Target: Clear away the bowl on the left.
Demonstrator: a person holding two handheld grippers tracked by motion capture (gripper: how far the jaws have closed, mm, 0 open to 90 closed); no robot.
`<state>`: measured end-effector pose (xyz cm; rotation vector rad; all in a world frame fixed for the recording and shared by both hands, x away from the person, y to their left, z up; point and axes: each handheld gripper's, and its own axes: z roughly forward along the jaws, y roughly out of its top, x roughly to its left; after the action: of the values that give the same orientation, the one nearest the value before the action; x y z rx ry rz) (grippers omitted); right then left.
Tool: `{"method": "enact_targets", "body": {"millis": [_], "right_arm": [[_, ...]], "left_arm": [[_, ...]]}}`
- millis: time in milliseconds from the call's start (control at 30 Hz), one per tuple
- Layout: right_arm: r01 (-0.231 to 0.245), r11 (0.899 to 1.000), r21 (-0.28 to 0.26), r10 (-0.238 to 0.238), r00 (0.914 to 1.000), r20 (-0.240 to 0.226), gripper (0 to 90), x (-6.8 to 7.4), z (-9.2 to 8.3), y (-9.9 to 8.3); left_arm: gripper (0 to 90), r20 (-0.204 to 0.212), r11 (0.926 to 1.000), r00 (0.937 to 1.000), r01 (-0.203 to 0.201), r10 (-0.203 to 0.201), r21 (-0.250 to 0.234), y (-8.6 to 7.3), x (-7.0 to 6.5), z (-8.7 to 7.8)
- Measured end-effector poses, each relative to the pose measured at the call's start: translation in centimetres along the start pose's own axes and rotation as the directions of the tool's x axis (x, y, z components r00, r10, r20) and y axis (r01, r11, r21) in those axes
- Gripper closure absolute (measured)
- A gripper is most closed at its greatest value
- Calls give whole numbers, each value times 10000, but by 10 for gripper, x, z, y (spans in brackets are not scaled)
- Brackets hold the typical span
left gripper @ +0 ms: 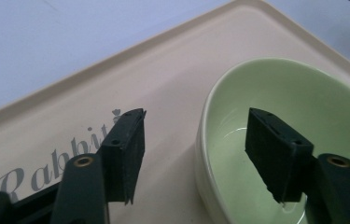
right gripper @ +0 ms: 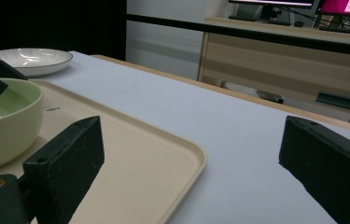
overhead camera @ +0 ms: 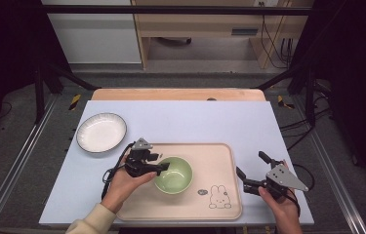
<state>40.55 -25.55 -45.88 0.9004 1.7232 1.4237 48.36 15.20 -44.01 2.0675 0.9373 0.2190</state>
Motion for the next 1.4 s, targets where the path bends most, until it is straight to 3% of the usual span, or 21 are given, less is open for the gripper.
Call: {"method": "enact_targets", "body": {"millis": [300, 400, 833, 1067, 1400], "right_arm": [[38, 10000, 63, -38, 10000, -19, 67, 1, 0, 0], [37, 10000, 21, -37, 10000, -17, 66, 0, 0, 0], [23, 10000, 47, -22, 10000, -30, 66, 1, 0, 0], [13, 10000, 56, -13, 10000, -27, 65, 1, 1, 0], [-9, 10000, 68, 9, 10000, -31, 64, 1, 1, 0]], "left_arm": [[235, 306, 9984, 9989, -345, 359, -458, 0, -5, -3], [211, 234, 9959, 9976, -635, 651, -645, 1, -8, -3], [132, 263, 9832, 9918, -1203, 1250, -1373, 4, -15, -8], [99, 310, 9680, 9849, -1615, 1704, -1922, 5, -19, -13], [81, 251, 9468, 9789, -1892, 2026, -2602, 6, -20, -23]]}}
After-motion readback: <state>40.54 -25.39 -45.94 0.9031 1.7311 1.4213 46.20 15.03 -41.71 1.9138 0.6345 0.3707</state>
